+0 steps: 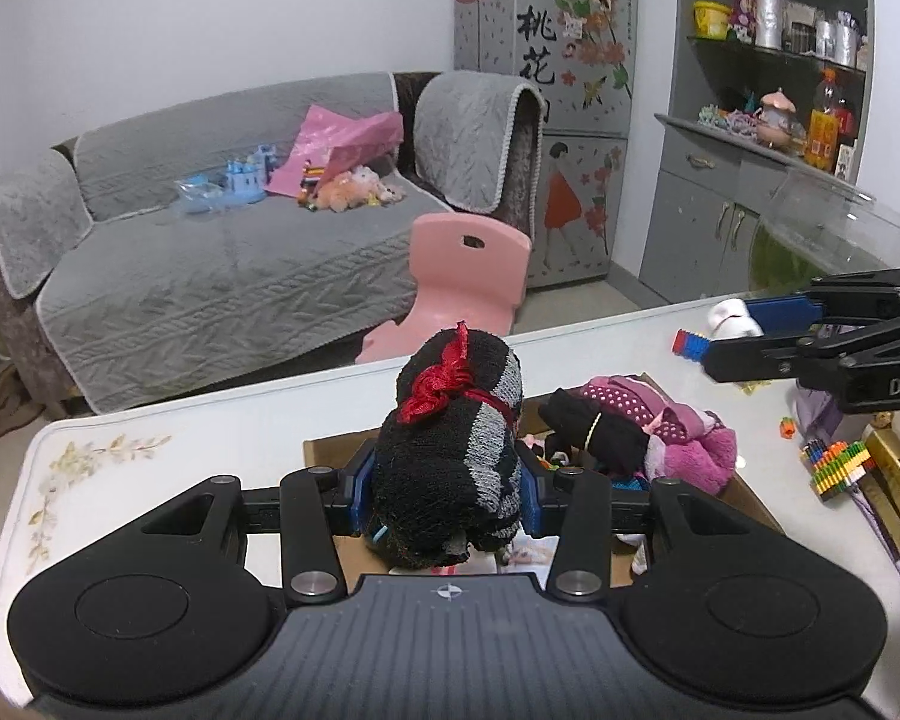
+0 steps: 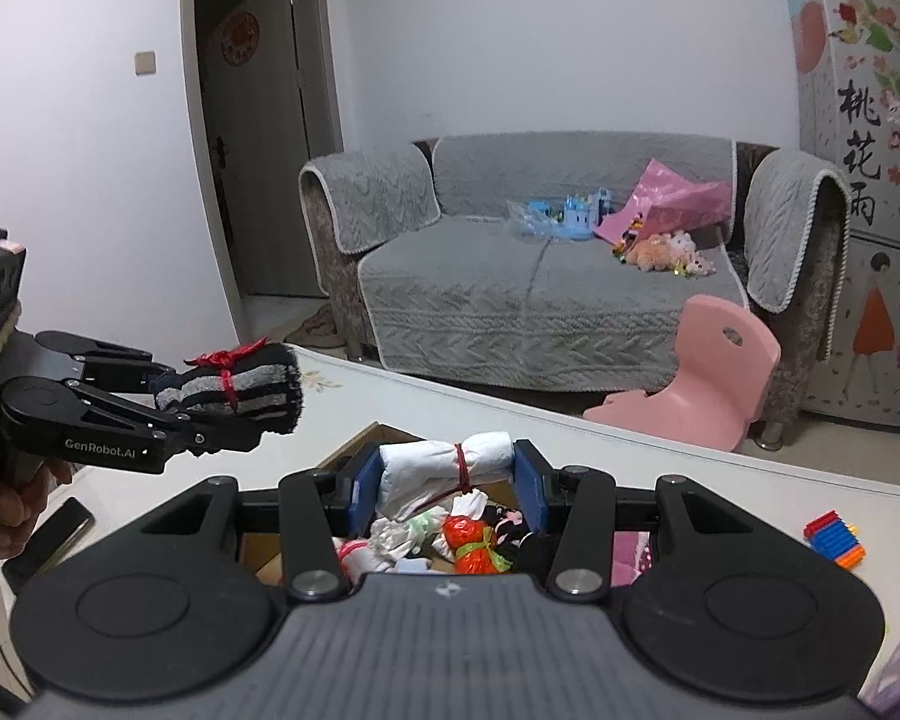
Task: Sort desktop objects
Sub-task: 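Carry both socks over the cardboard box, then open both grippers to drop the socks into the box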
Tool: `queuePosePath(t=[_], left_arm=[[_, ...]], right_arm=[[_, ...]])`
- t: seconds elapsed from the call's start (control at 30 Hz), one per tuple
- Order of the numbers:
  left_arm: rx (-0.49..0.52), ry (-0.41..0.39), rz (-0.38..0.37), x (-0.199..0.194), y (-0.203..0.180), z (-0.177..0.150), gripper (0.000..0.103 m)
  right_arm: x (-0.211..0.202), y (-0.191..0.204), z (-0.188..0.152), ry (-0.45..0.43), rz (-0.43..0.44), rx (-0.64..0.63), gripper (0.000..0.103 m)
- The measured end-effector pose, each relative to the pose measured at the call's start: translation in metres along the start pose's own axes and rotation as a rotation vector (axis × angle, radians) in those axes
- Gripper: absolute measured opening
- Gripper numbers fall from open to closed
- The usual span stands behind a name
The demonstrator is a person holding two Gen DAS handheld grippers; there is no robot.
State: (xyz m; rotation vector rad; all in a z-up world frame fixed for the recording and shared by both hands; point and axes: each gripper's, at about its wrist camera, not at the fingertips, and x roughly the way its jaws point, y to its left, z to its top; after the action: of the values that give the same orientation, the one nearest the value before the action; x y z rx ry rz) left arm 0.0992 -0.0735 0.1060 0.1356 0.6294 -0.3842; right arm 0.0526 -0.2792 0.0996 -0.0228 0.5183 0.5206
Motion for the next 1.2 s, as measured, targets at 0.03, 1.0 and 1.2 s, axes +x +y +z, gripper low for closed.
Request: queuePosePath(t=[0.03,1.0,1.2], left_arm=[[0.002,0.005,-0.003,0.006,-0.001,0.000,0.051],[0.050,0.125,0.005,0.099,-0.014,-0.041,0.053],[0.046,0.102,0.017,0.095,-0.014,-0.041,0.093]], right_arm=[[0.005,-0.001,0.001,0.006,-0.001,0.002,0.043],[0.095,-0.005,-0.037,0.215,-0.032,0.007,0.045],[0.097,-0.002,-0.038,0.222,-0.043,-0.005,0.047]])
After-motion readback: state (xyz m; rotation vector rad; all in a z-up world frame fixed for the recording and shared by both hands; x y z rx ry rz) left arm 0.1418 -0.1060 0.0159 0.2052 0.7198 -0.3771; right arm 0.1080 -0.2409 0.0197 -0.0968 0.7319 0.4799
